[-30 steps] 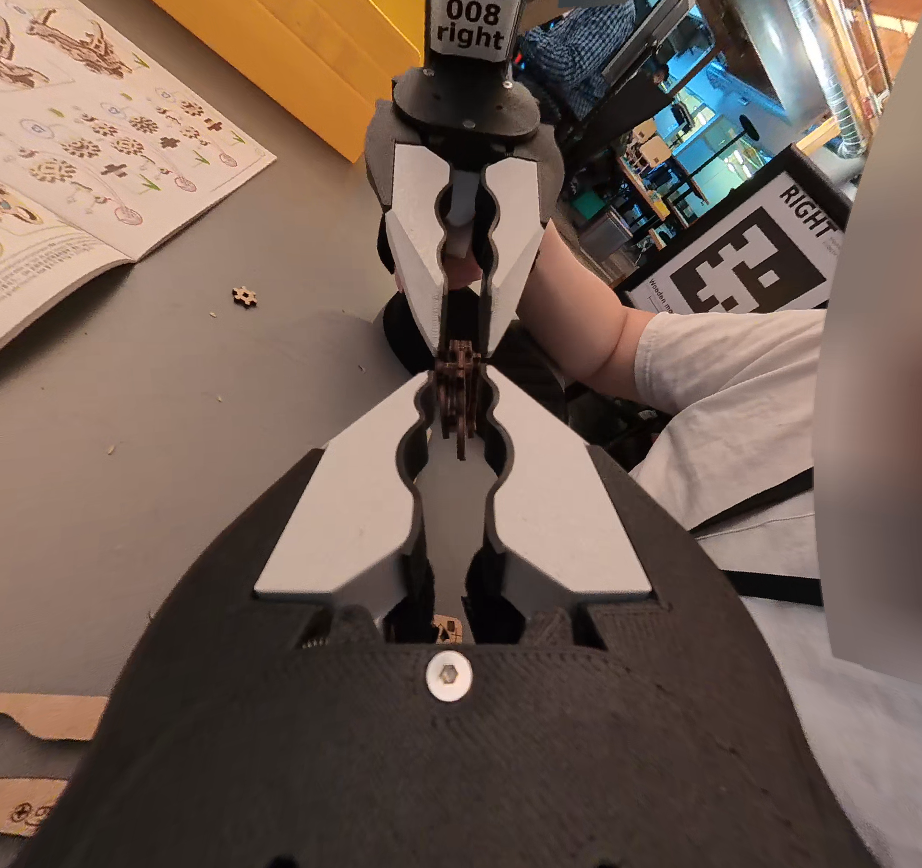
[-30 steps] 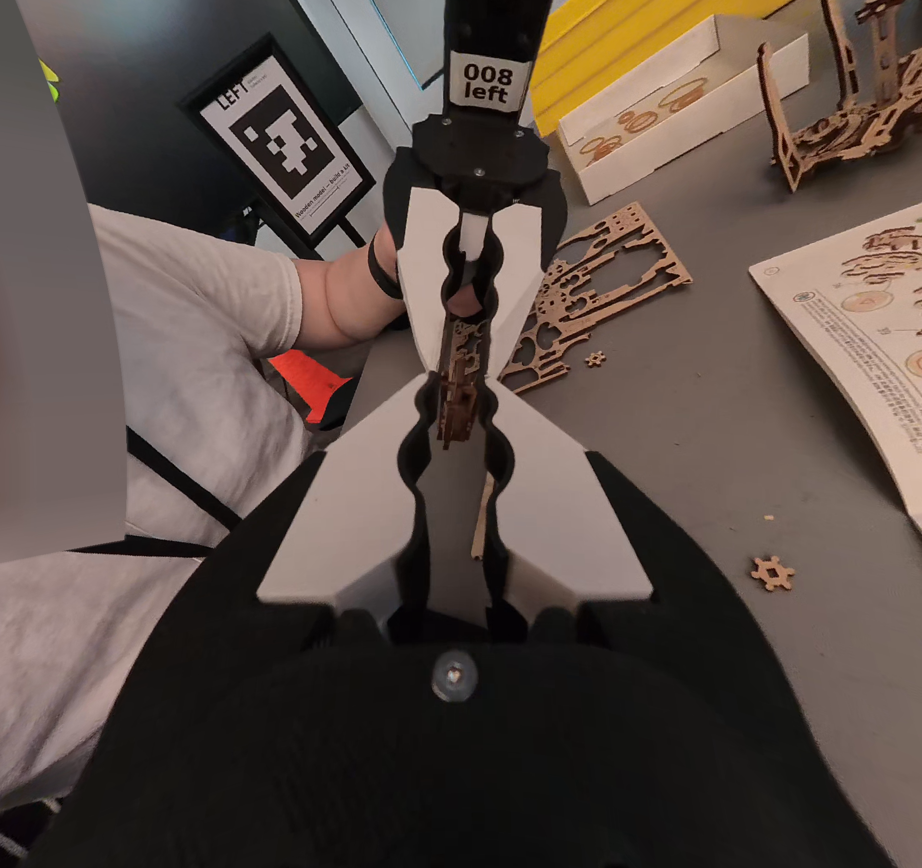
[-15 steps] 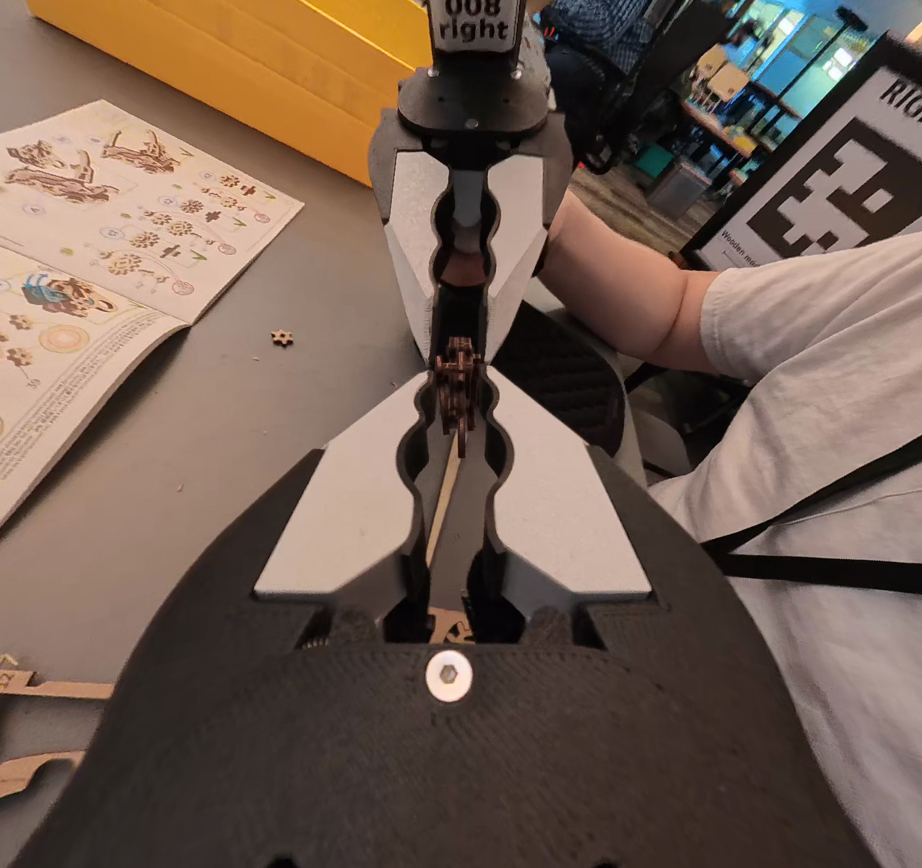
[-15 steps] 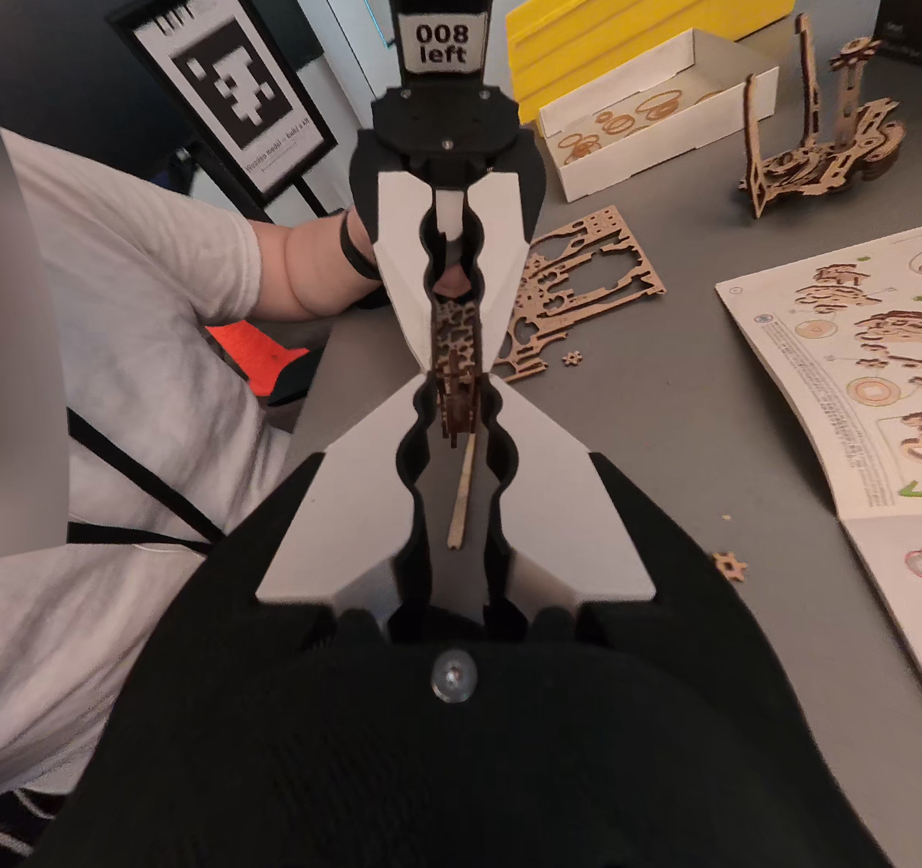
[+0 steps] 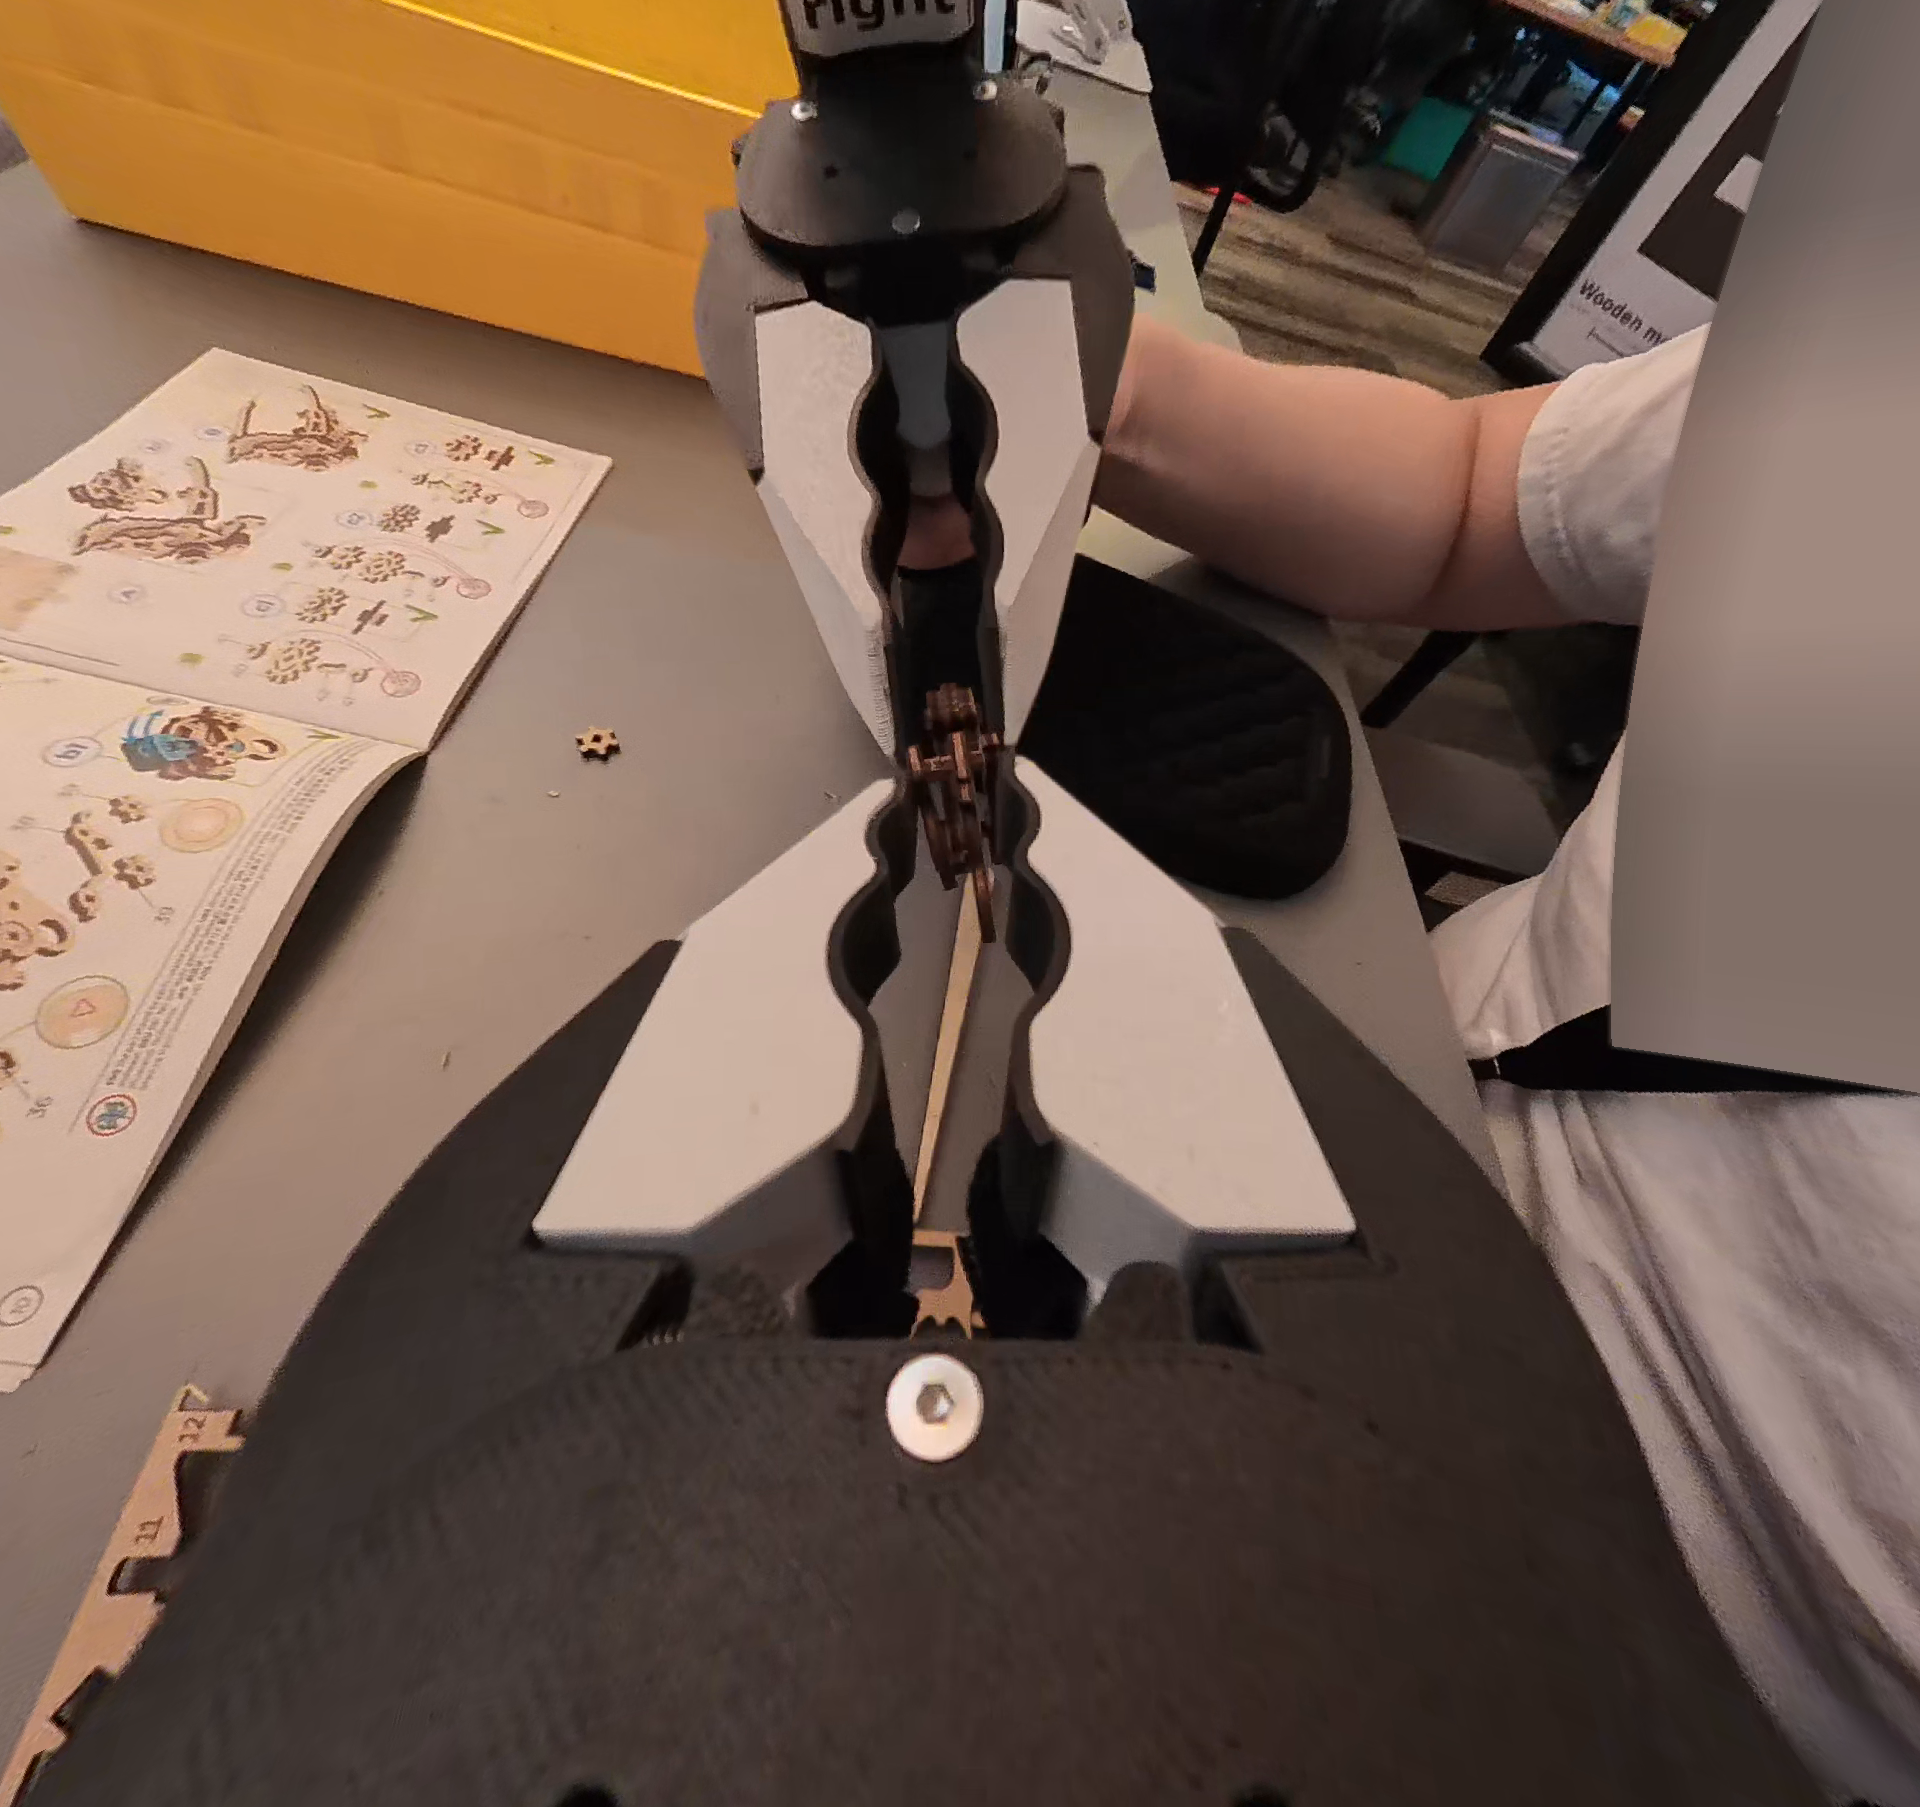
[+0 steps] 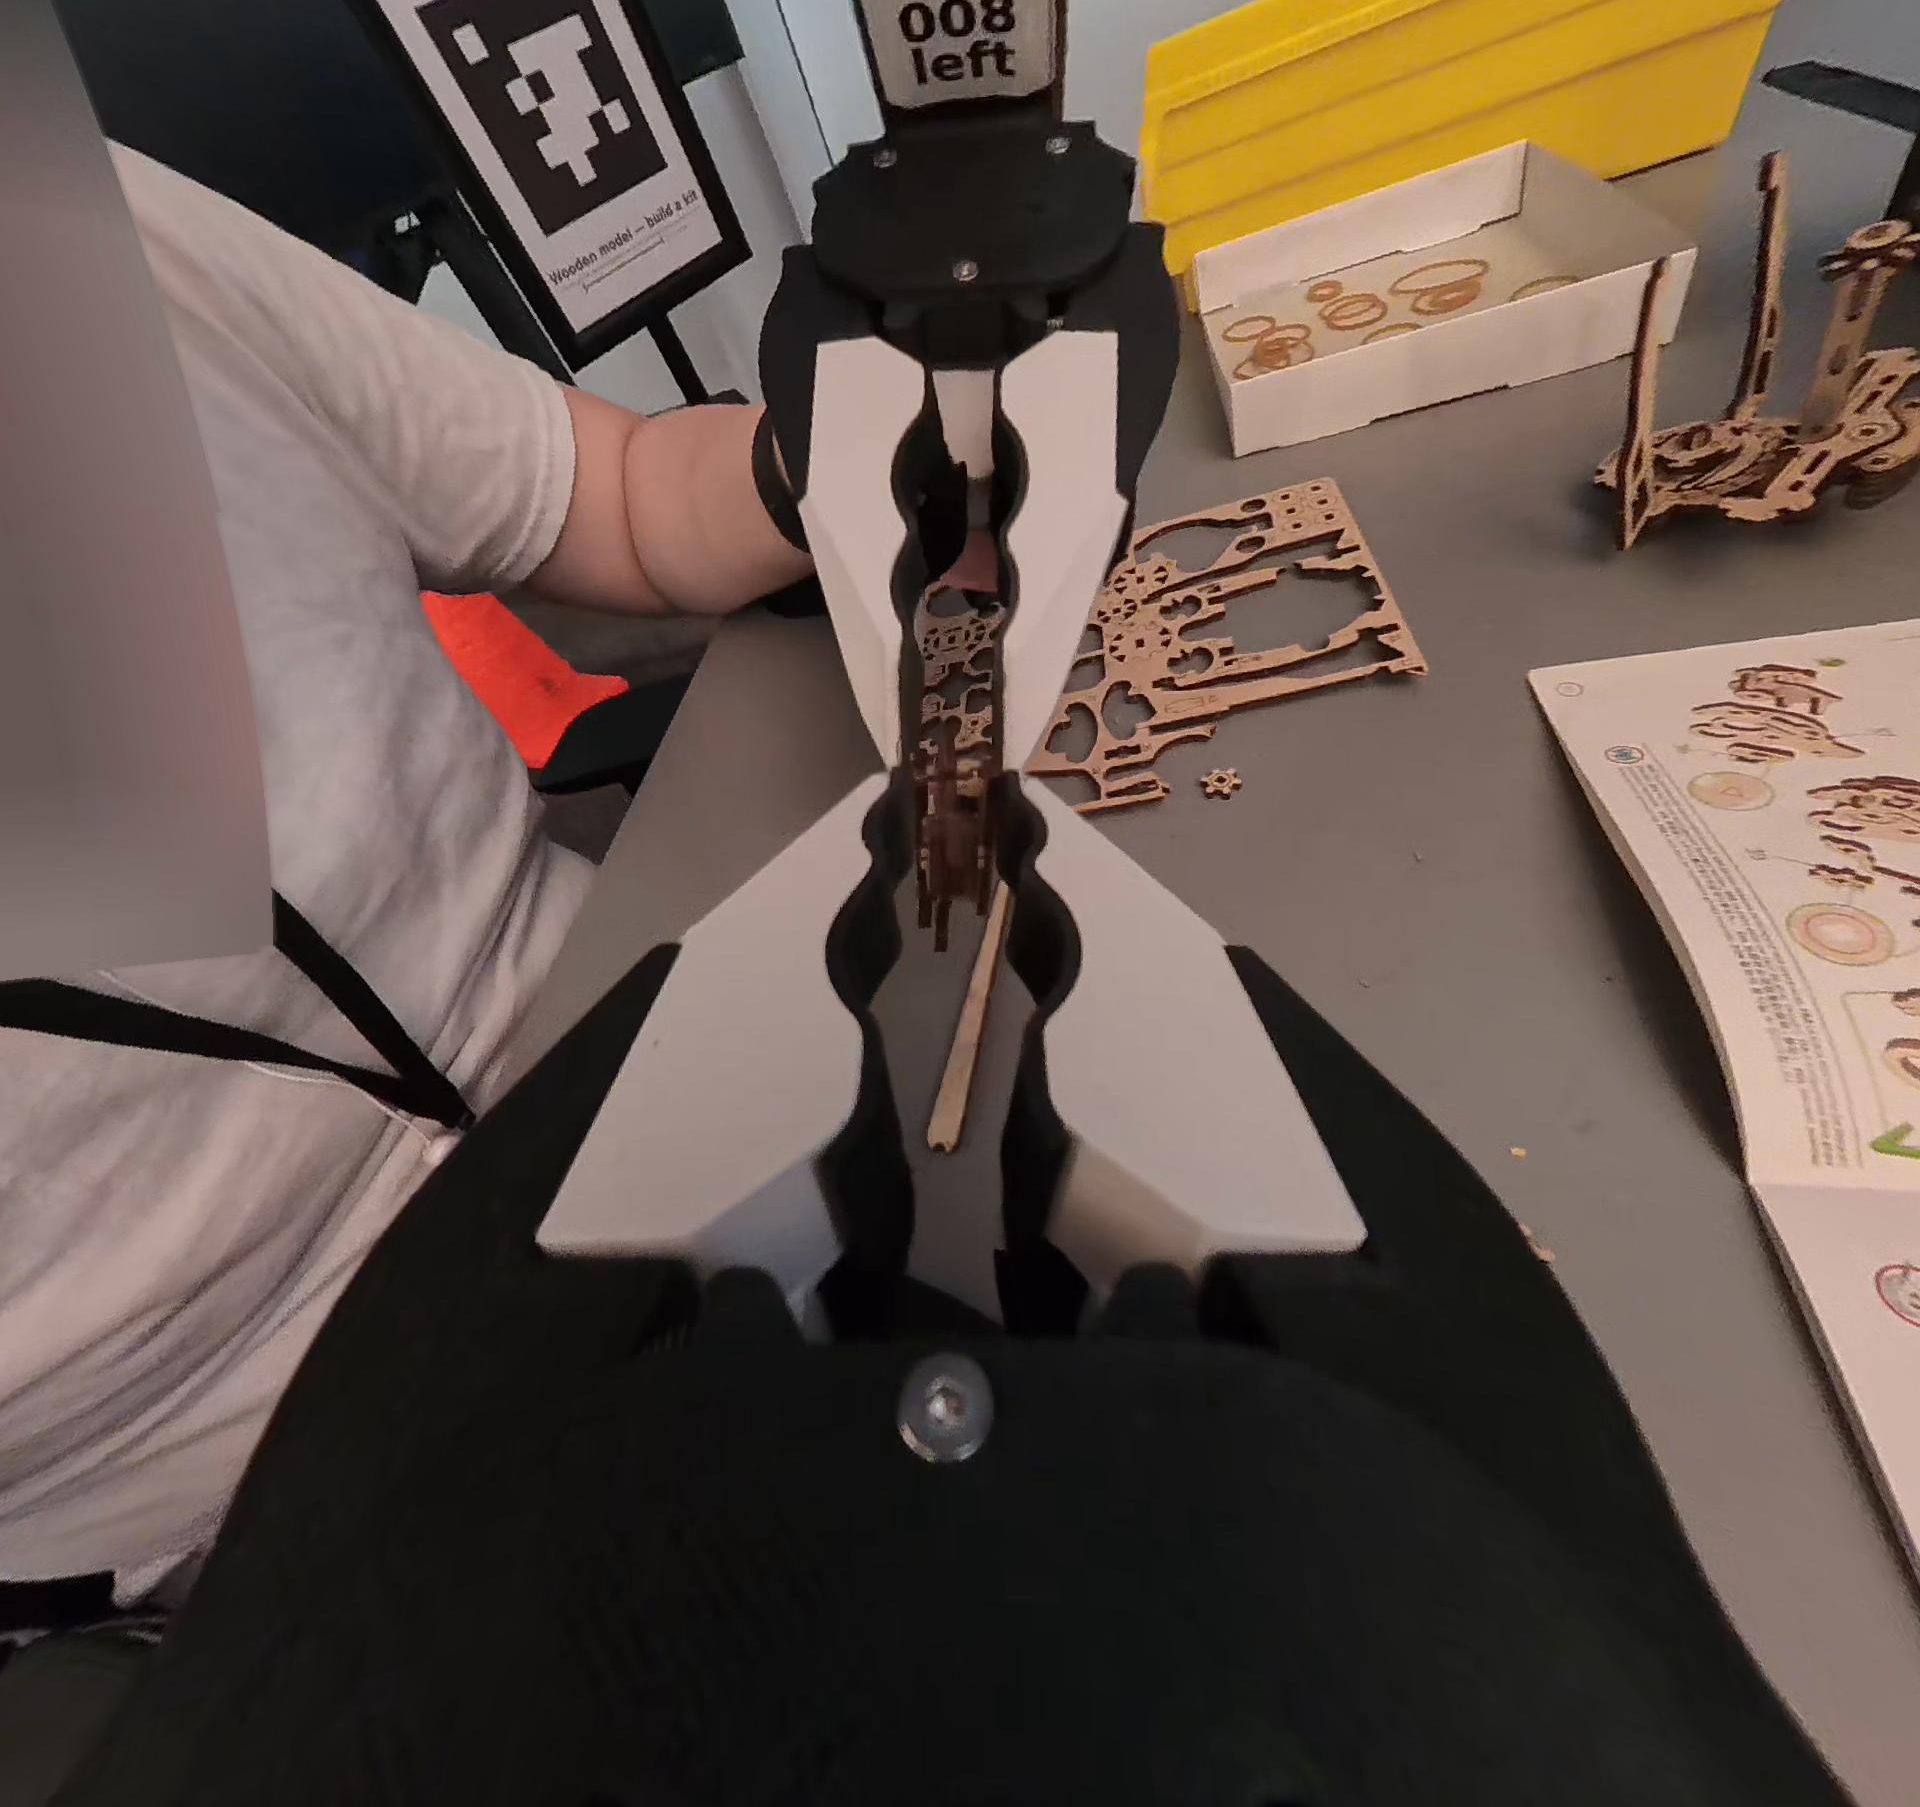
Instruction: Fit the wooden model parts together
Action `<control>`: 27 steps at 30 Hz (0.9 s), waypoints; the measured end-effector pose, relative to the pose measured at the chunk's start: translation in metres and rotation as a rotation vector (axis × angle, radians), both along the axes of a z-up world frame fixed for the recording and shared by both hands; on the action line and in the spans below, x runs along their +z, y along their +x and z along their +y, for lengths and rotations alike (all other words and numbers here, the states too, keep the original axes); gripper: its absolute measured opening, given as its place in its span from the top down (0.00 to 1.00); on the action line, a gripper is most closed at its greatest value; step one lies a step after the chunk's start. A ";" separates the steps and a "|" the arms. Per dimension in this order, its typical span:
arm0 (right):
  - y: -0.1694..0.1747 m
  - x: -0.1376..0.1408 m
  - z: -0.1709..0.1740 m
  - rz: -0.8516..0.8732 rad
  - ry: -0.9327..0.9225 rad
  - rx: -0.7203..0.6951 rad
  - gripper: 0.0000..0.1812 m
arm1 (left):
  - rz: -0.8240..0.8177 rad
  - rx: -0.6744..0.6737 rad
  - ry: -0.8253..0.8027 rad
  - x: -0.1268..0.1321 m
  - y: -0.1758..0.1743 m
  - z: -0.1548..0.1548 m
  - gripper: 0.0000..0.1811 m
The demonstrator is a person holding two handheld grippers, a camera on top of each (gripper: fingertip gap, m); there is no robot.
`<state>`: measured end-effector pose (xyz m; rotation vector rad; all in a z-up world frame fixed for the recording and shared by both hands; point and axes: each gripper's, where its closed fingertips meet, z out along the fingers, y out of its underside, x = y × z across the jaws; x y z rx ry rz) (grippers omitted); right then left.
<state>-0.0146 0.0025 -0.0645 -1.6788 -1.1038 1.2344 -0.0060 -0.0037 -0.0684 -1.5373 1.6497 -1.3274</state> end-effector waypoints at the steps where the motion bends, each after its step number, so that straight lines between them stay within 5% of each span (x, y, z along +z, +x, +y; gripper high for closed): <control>1: 0.000 0.000 -0.001 0.004 0.000 0.008 0.94 | 0.000 -0.002 -0.005 0.000 0.000 0.000 0.94; 7: 0.002 0.000 0.006 0.028 -0.002 -0.025 0.94 | -0.023 0.026 -0.015 0.000 0.001 0.007 0.94; 15: 0.014 0.025 0.019 0.213 -0.043 -0.082 0.89 | -0.172 0.074 -0.273 0.027 0.002 0.018 0.93; 27: 0.012 0.030 0.016 0.170 -0.006 -0.104 0.95 | -0.218 0.090 -0.309 0.032 0.008 0.016 0.93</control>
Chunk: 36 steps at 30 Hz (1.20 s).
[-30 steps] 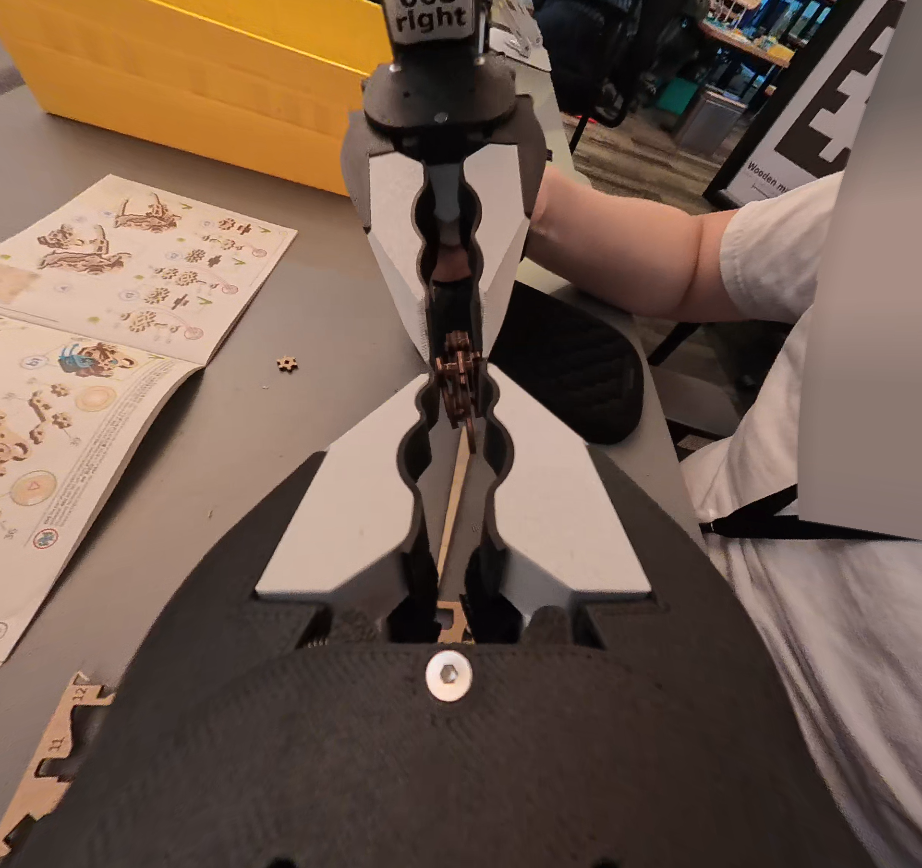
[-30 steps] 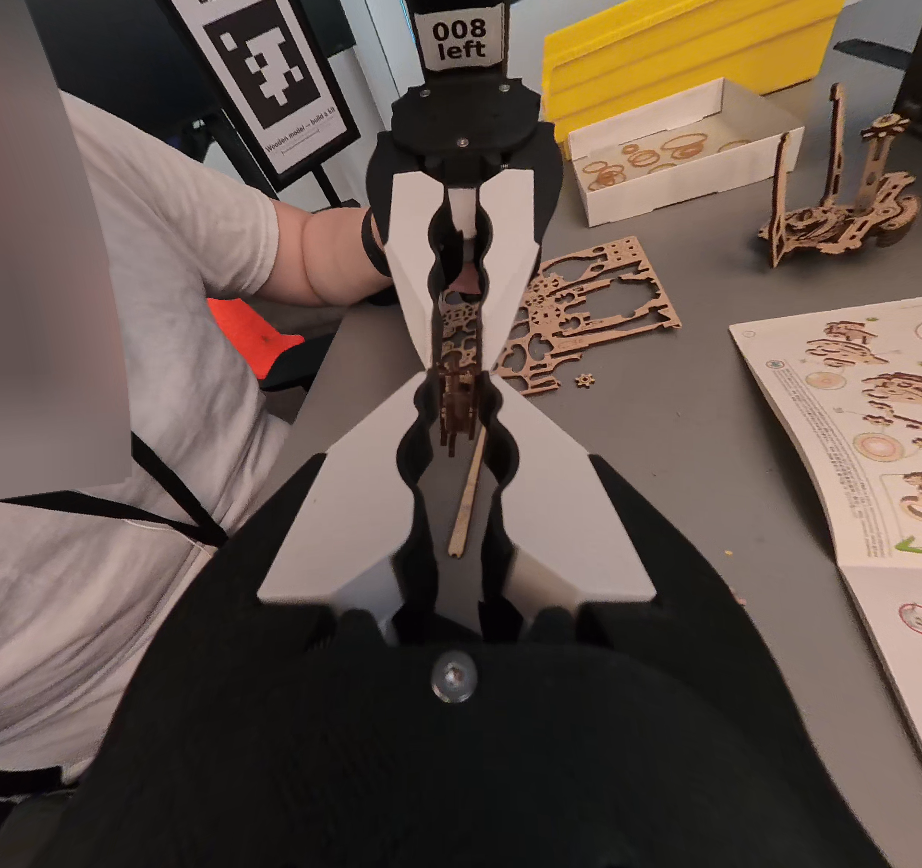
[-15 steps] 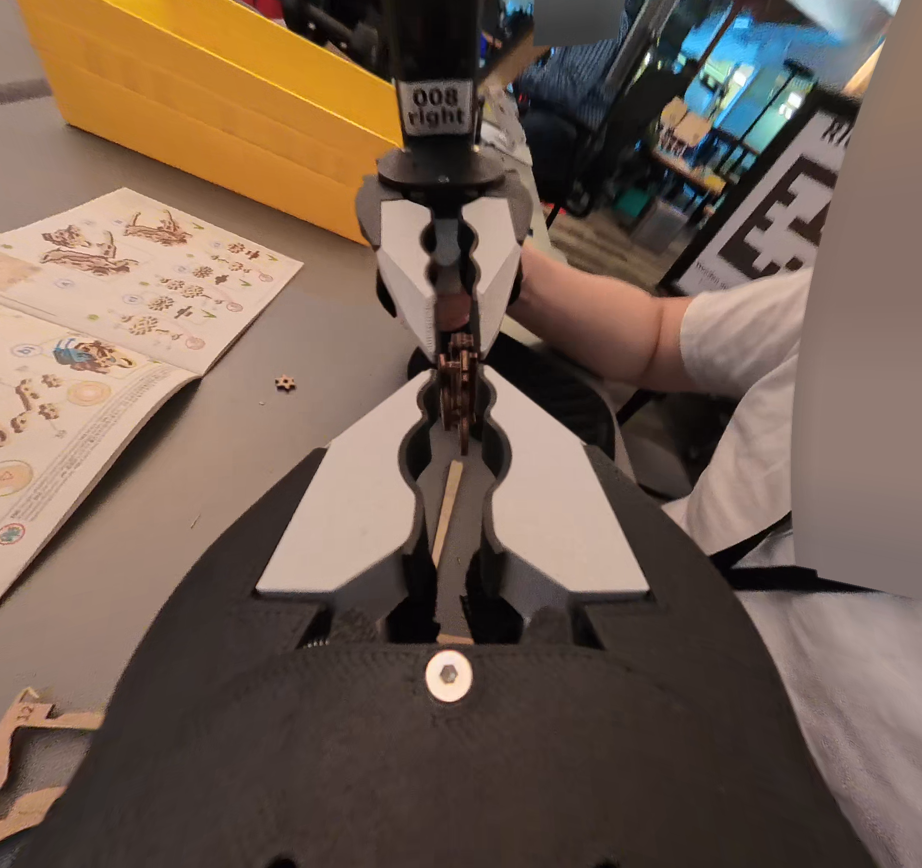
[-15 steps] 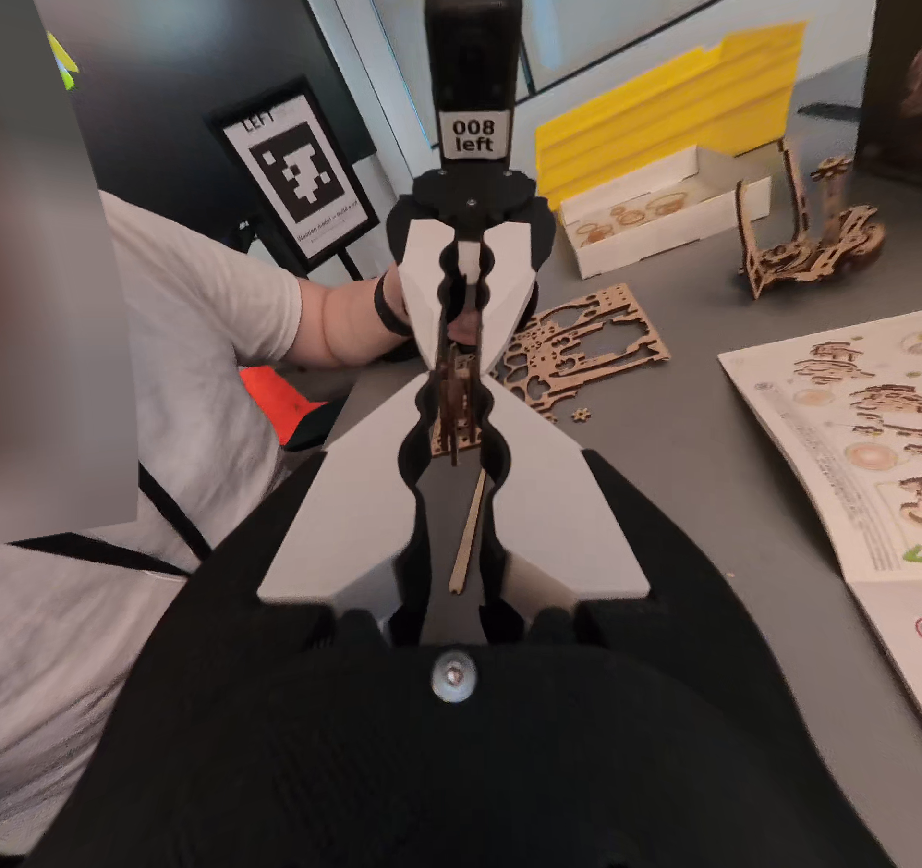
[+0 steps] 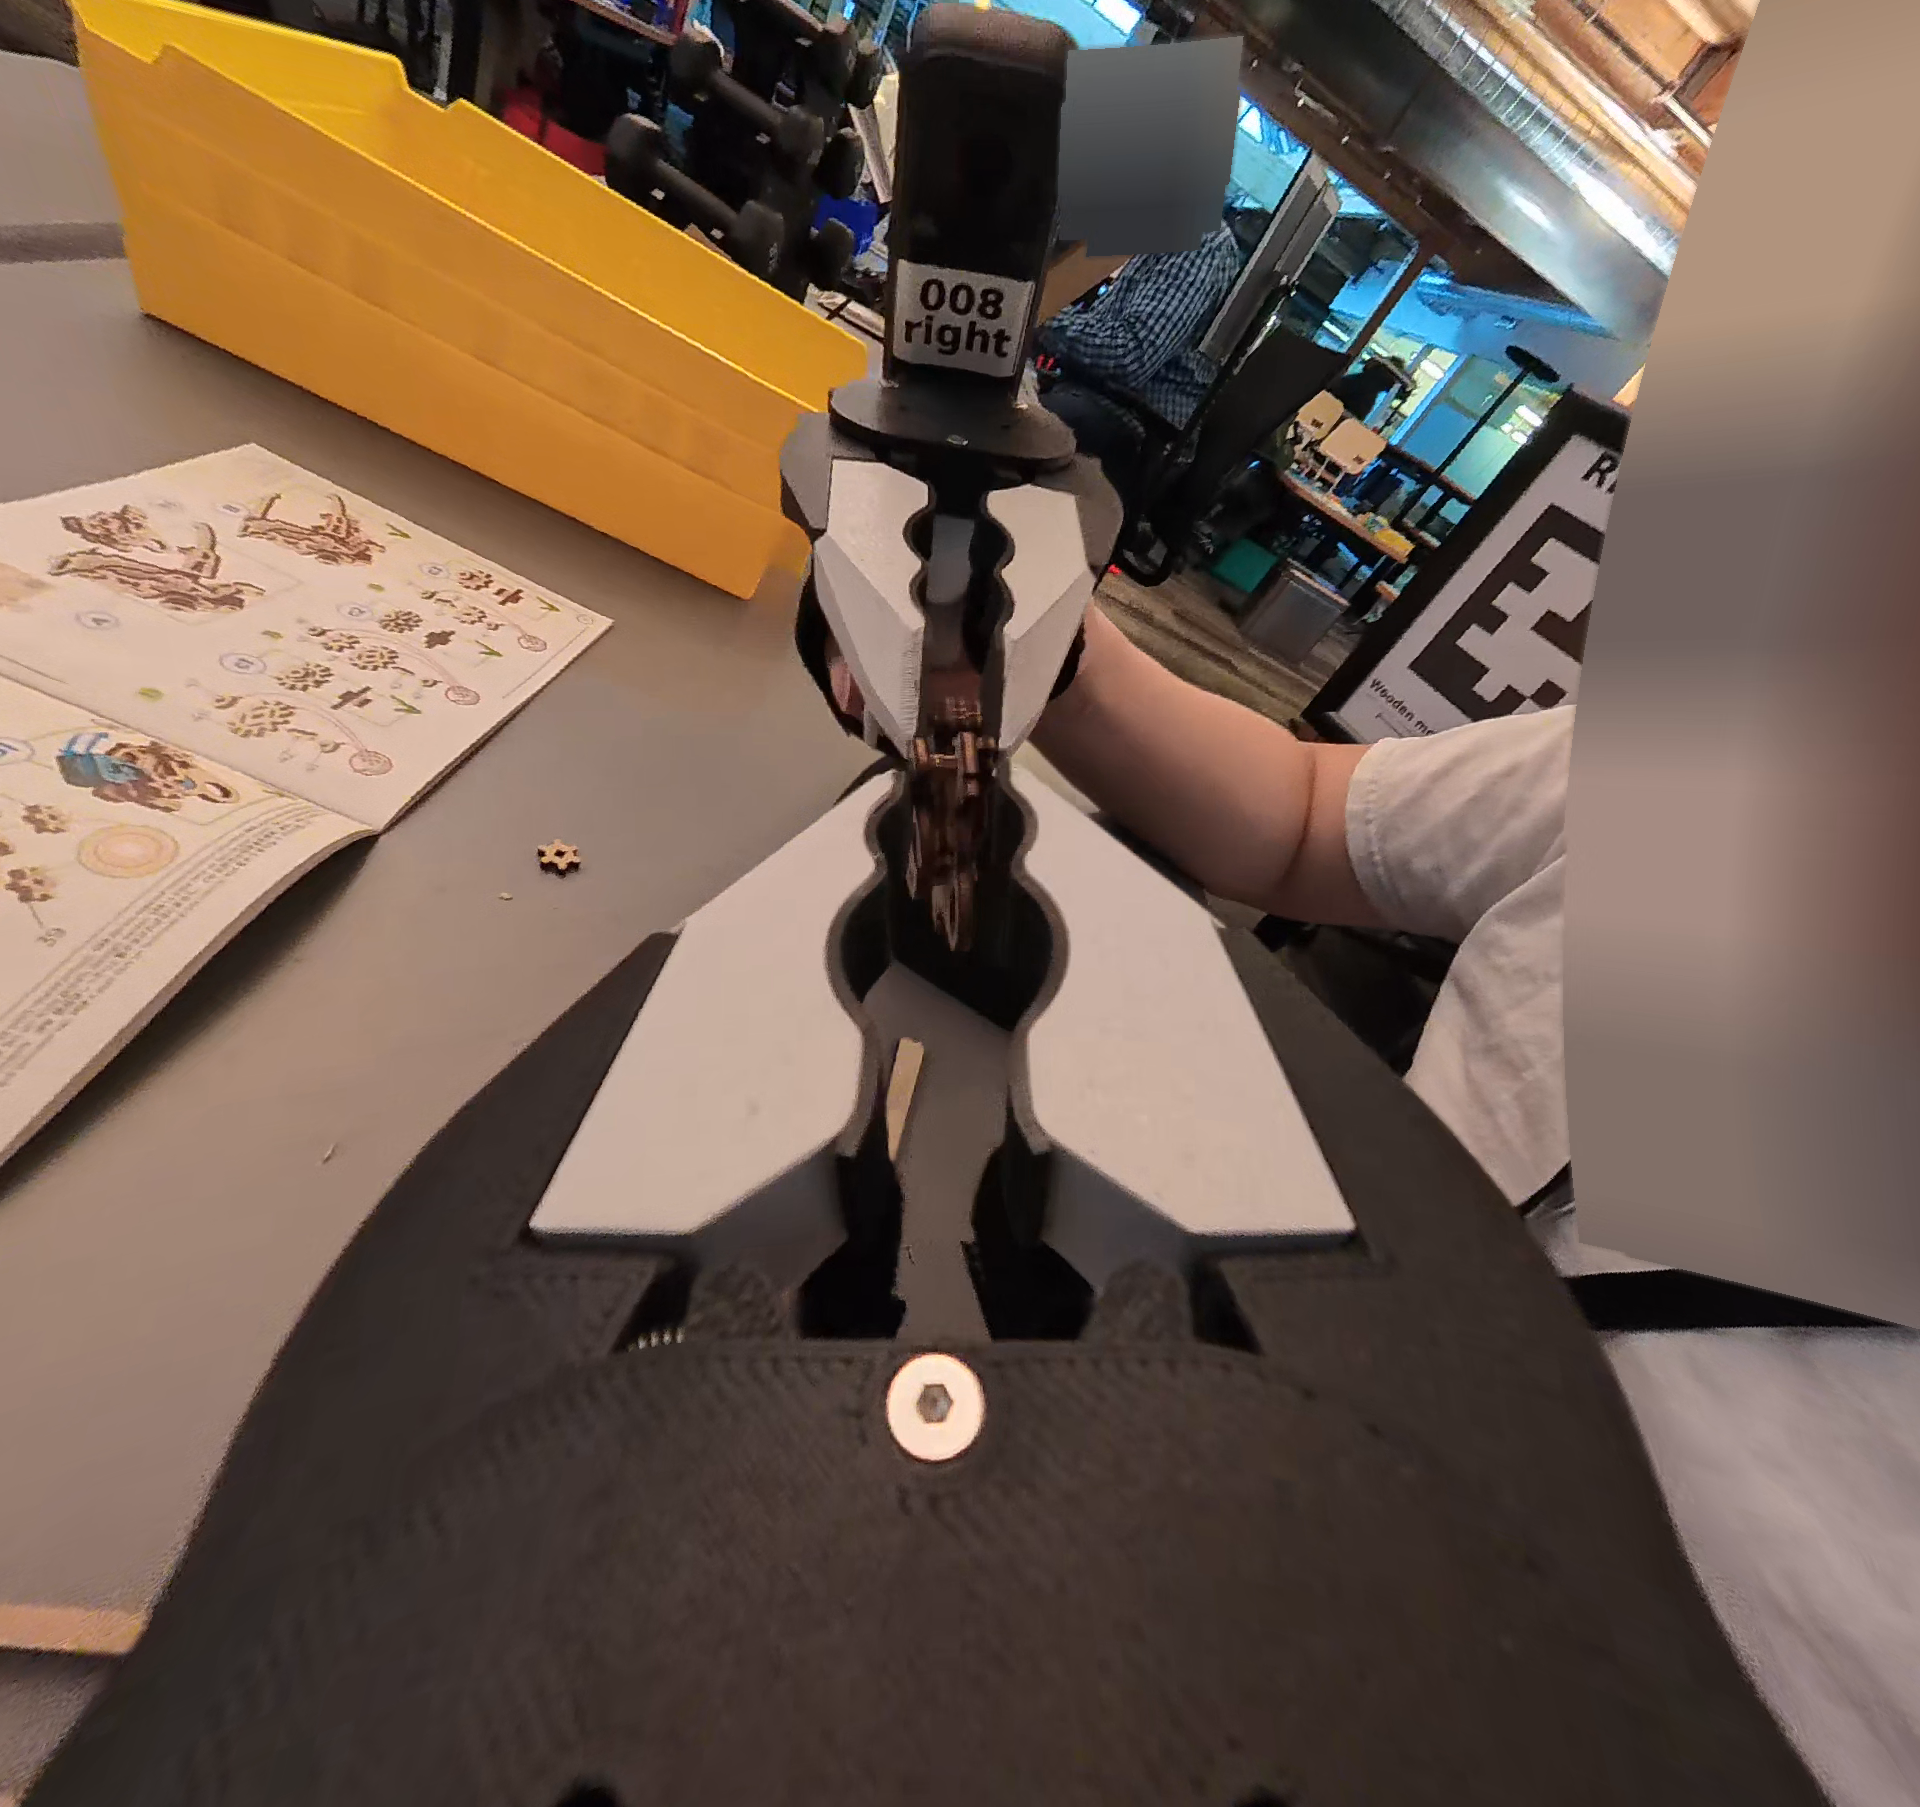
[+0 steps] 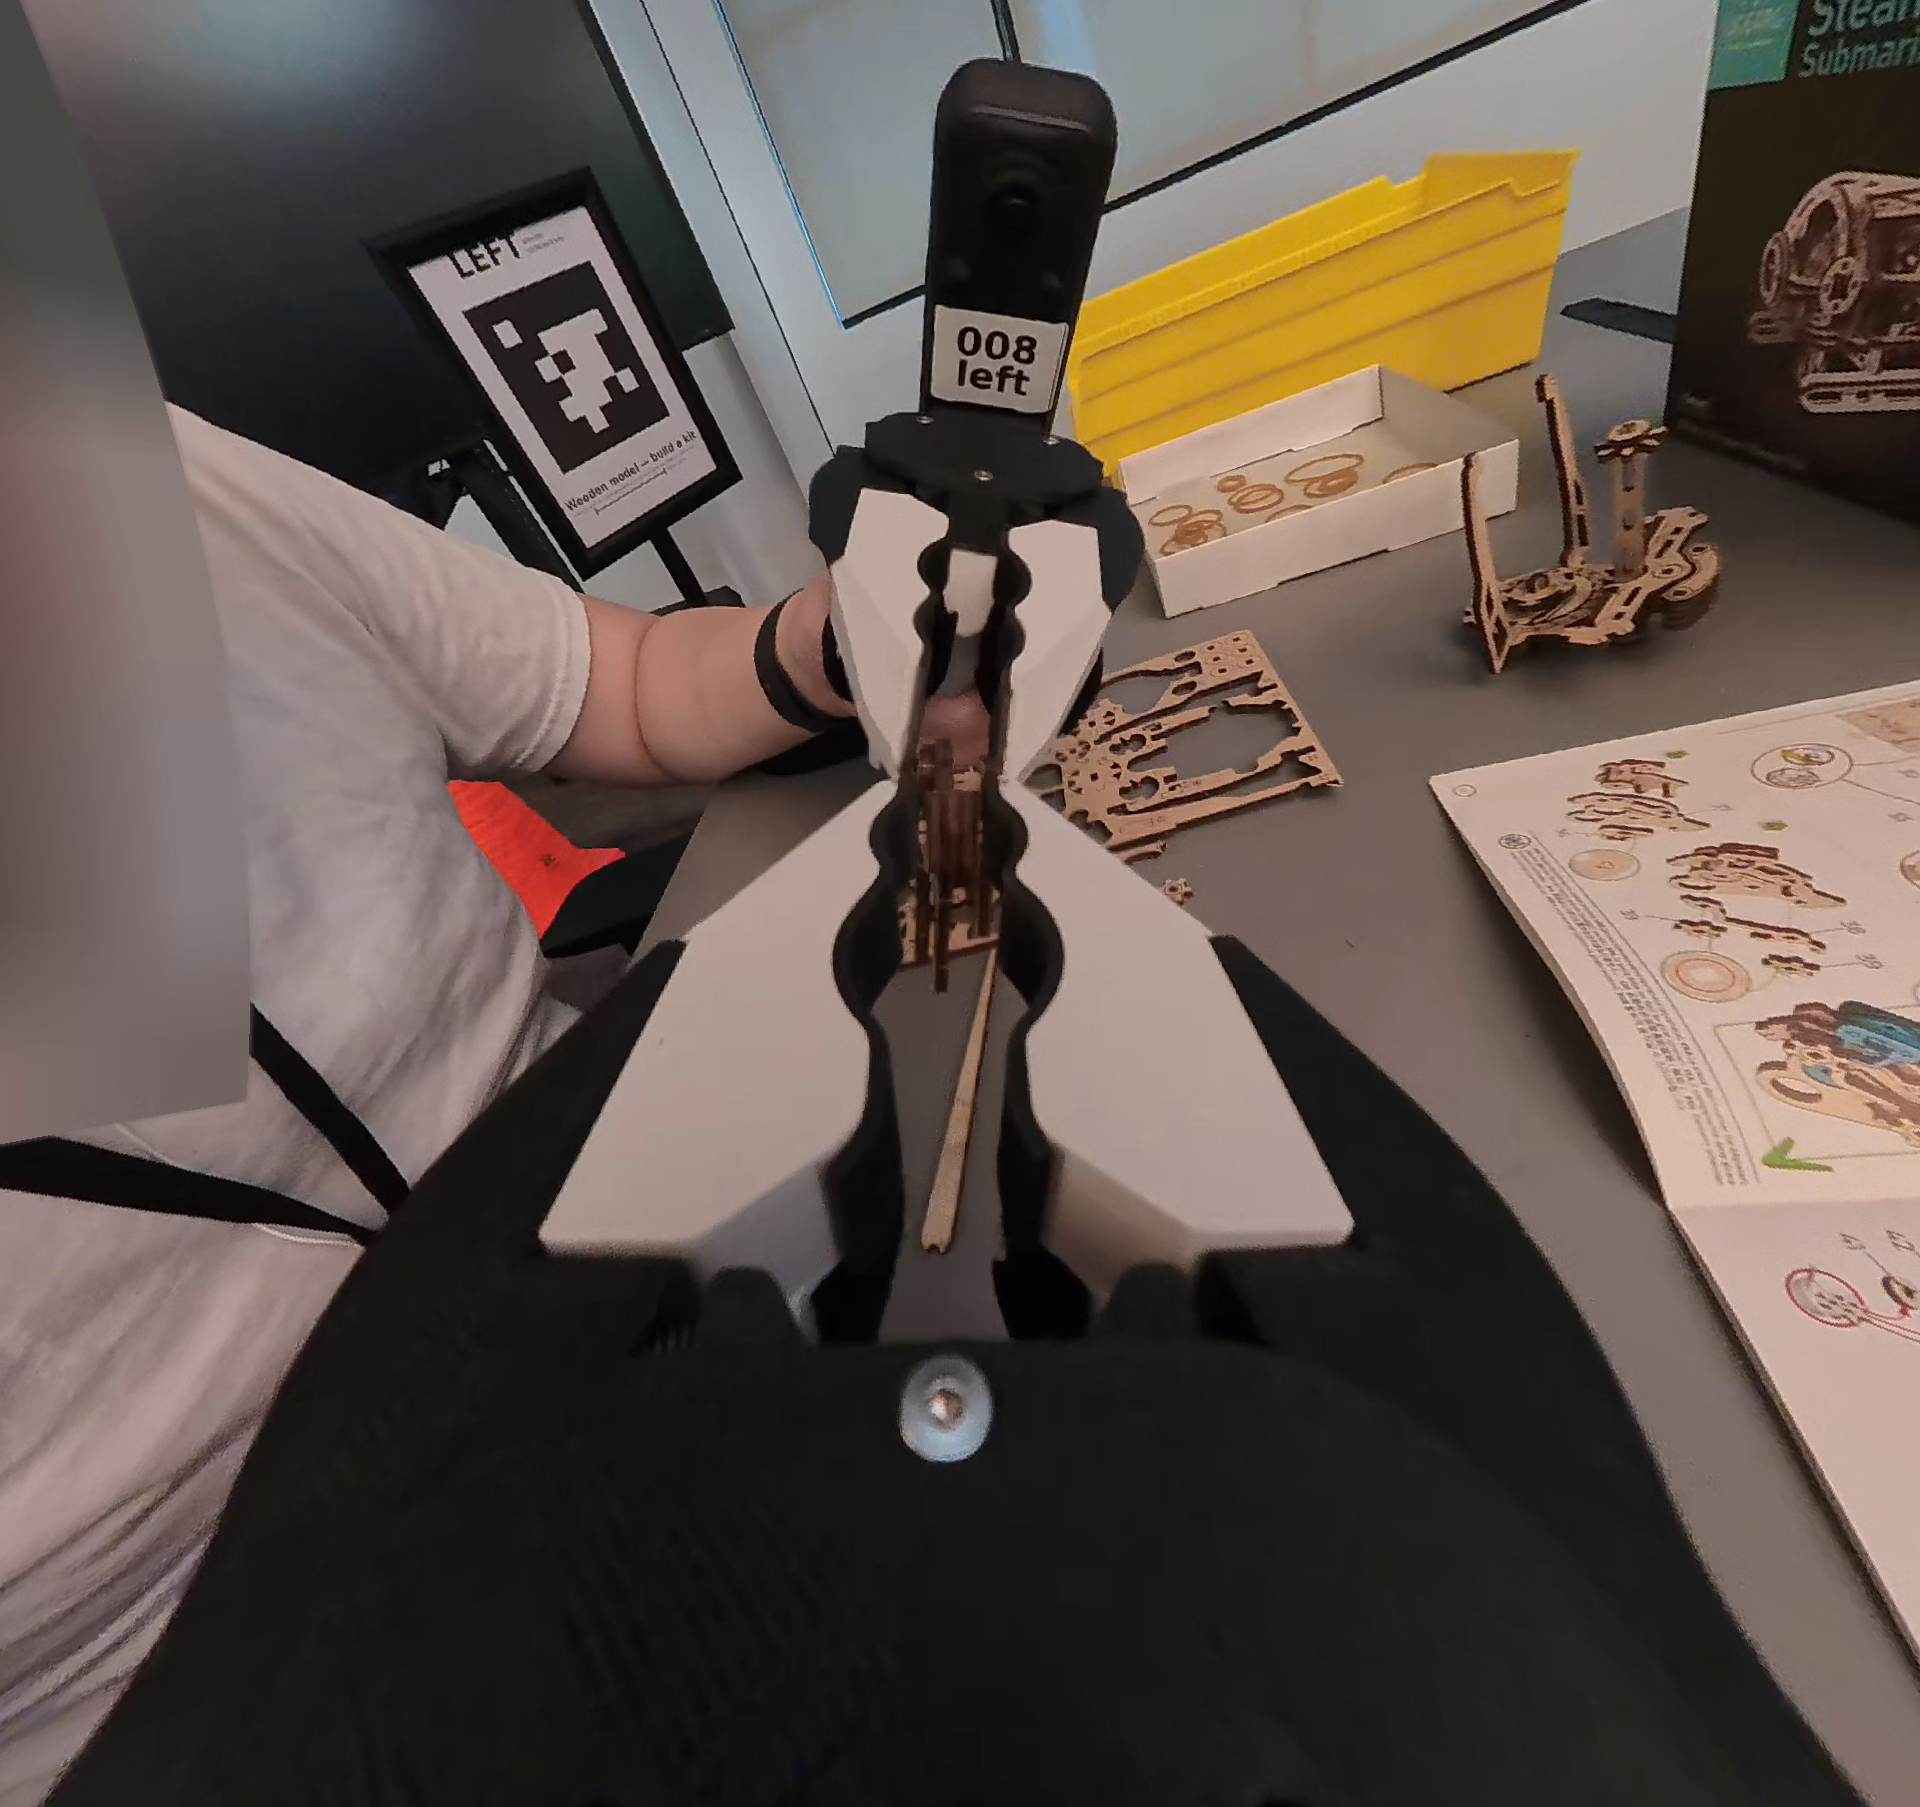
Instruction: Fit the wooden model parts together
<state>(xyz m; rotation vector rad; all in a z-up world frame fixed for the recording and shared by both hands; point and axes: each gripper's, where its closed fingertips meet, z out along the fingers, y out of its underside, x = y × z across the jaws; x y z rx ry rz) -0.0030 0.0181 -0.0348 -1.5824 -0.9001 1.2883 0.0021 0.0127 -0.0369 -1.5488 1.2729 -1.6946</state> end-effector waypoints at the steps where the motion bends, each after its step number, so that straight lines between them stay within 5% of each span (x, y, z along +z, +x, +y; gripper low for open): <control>1: 0.000 0.000 0.000 0.003 0.002 0.000 0.95 | -0.007 -0.007 0.002 0.001 0.000 -0.001 0.91; 7: -0.005 -0.002 -0.011 -0.069 0.201 0.035 0.95 | 0.019 -0.035 0.215 -0.005 -0.002 -0.011 0.92; 14: -0.010 0.002 -0.030 -0.156 0.677 0.034 0.95 | -0.052 0.021 0.924 -0.003 -0.006 -0.027 0.93; 22: -0.016 0.003 -0.035 -0.211 0.778 0.020 0.86 | -0.084 -0.041 1.018 -0.002 -0.012 -0.038 0.93; 27: -0.020 0.000 -0.039 -0.247 0.810 0.036 0.89 | -0.069 -0.044 1.098 -0.010 -0.010 -0.038 0.93; 36: -0.019 0.002 -0.042 -0.251 0.798 0.048 0.92 | -0.085 -0.058 0.962 -0.004 -0.011 -0.040 0.93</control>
